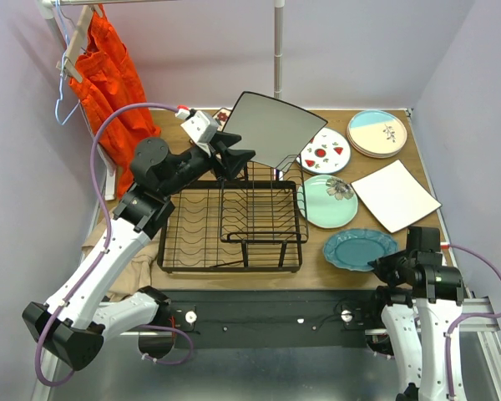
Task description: Unload the plates from the dish rack
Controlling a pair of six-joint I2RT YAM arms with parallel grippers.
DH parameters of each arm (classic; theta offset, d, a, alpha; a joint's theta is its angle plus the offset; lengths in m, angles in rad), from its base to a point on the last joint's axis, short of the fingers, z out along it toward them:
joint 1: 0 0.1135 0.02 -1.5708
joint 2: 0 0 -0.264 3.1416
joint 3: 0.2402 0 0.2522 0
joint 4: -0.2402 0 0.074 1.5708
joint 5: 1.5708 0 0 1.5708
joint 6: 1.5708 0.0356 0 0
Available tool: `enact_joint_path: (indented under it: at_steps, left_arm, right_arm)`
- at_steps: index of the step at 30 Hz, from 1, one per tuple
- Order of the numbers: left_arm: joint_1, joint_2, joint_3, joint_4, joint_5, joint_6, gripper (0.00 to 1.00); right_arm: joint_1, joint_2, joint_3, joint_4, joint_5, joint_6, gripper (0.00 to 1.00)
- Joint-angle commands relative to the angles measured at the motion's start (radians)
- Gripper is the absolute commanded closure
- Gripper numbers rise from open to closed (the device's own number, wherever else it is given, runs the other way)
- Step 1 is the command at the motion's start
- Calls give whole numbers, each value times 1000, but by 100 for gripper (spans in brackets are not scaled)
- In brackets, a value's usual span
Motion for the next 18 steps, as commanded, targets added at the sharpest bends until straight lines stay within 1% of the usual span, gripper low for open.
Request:
enact_joint_path:
  at_steps: [1,2,5,7,11,18]
  left_arm:
    - [9,0,-2,20,23,-3,38]
    - [10,0,-2,20,23,-3,38]
    - [10,-3,-4,18,20,-3,38]
    - [13,-3,-2,17,18,0,38]
    - [25,-5,-1,17,29,-1,38]
    - [56,-6,-5,34,63,-16,38]
  right_arm:
    - [0,-20,37,54,-43,-4,99]
    - [0,-14,29,59,-46,-7,98]
    - [0,-6,2,80,-69,-15,84]
    - [0,5,-6,88,-77,-21,80]
    - [0,32,3,96,-72,-42,64]
    - [0,69,-34,126,-64,-69,63]
